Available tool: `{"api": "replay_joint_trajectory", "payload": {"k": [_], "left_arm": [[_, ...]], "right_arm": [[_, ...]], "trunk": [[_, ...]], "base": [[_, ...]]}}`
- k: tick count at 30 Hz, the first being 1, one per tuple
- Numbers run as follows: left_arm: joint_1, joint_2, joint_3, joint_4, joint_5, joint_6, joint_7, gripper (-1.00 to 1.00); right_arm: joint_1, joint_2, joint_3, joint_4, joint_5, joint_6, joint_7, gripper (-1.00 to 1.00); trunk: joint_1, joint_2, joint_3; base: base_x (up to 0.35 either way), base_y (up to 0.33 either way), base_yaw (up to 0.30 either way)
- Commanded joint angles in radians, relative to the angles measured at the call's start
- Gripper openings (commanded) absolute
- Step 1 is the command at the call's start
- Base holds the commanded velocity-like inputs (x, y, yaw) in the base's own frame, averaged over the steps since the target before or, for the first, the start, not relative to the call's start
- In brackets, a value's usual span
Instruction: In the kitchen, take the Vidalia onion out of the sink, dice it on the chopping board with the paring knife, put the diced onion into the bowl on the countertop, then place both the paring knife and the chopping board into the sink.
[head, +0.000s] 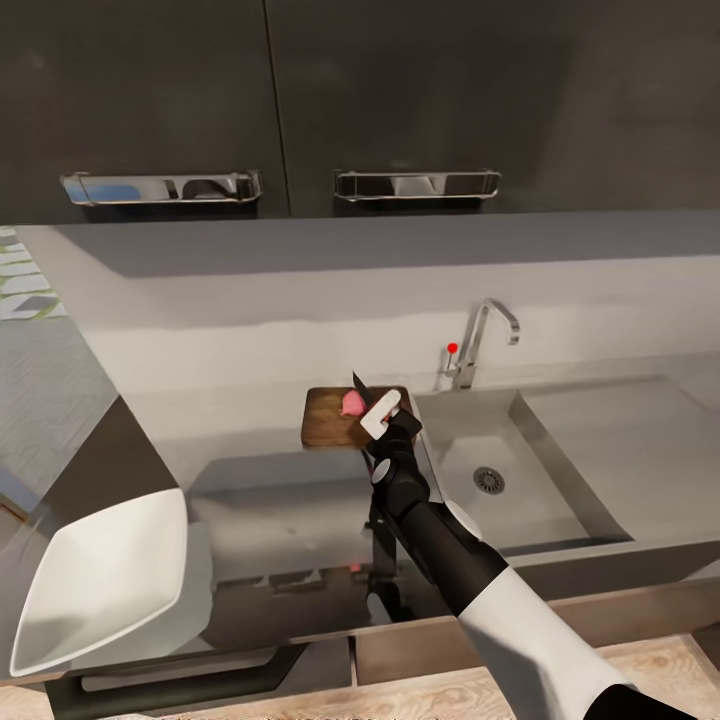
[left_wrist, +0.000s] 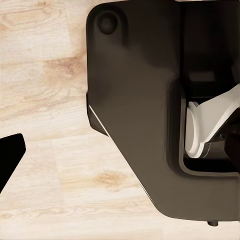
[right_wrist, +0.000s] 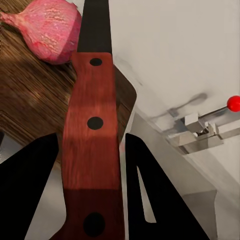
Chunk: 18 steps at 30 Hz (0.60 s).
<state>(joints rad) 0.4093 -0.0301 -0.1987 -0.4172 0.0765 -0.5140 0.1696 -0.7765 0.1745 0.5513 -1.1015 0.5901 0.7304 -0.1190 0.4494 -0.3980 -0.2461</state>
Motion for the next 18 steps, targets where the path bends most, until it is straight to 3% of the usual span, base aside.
{"api": "replay_joint_trajectory", "payload": {"k": [1,18], "left_arm": [[0.000,0.001,-0.009,-0.002,0.008,-0.001,0.007,1.00],[0.000,0.001,-0.008,0.006,0.008,-0.001,0.007,1.00]], "right_arm": [[-0.001,0.000,0.002,0.000,-0.001,0.006,-0.005,-1.00],[-0.001,0.000,0.002,0.000,-0.001,0.006,-0.005,-1.00]], "trunk": [[0.001,-0.002,-0.003],[0.001,-0.002,-0.021]], "base": [[0.000,0.000,0.000],[0.000,0.000,0.000]]}}
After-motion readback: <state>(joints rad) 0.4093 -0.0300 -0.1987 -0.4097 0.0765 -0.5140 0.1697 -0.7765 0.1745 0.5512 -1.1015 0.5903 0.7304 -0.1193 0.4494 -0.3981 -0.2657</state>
